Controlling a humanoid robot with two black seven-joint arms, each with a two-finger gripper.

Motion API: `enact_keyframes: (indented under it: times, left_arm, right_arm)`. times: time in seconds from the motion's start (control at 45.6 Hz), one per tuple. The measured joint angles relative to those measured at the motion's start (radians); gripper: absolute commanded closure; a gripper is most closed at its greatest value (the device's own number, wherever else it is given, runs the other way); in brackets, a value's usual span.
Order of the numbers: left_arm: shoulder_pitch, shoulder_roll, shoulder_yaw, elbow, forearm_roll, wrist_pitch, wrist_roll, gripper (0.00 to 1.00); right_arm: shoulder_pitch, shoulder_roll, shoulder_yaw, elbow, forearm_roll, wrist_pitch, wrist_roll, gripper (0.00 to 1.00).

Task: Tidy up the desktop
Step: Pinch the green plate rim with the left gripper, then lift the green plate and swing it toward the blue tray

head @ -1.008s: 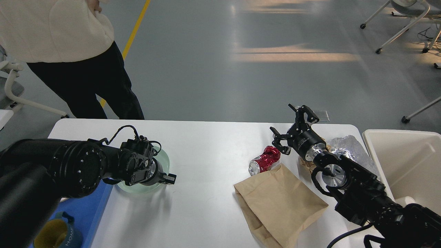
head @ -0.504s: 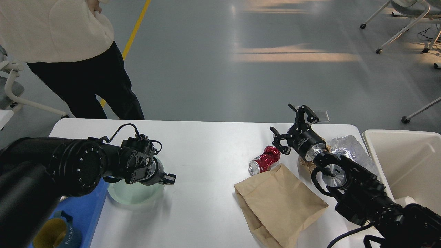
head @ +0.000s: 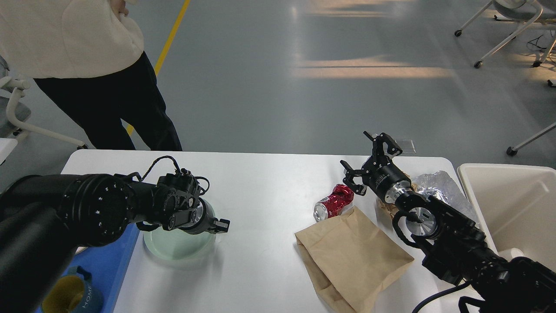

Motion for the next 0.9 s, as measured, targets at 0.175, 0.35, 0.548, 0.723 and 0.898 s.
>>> enact_keyframes:
  times: [0.175, 0.35, 0.548, 0.723, 0.898]
  left_arm:
    - [-0.011, -0.006, -0.046, 0.001, 0.000, -0.041, 0.002, 1.00]
    - [-0.051, -0.006, -0.118, 0.001, -0.002, -0.115, 0.003, 1.00]
    - [-0.090, -0.008, -0.157, 0.001, -0.004, -0.185, 0.003, 1.00]
    - [-0.107, -0.007, -0.160, -0.001, -0.007, -0.249, 0.003, 1.00]
    - [-0.142, -0.003, -0.165, -0.001, -0.016, -0.347, 0.000, 1.00]
  right_arm:
    - [0.000, 0.000, 0.000, 0.000, 0.000, 0.000, 0.000, 0.00]
    - [0.000, -0.001, 0.000, 0.000, 0.000, 0.000, 0.000, 0.00]
    - [0.000, 0.000, 0.000, 0.000, 0.000, 0.000, 0.000, 0.00]
    - [0.001, -0.001, 0.000, 0.000, 0.000, 0.000, 0.000, 0.00]
    - [0.000, -0.001, 0.000, 0.000, 0.000, 0.000, 0.000, 0.00]
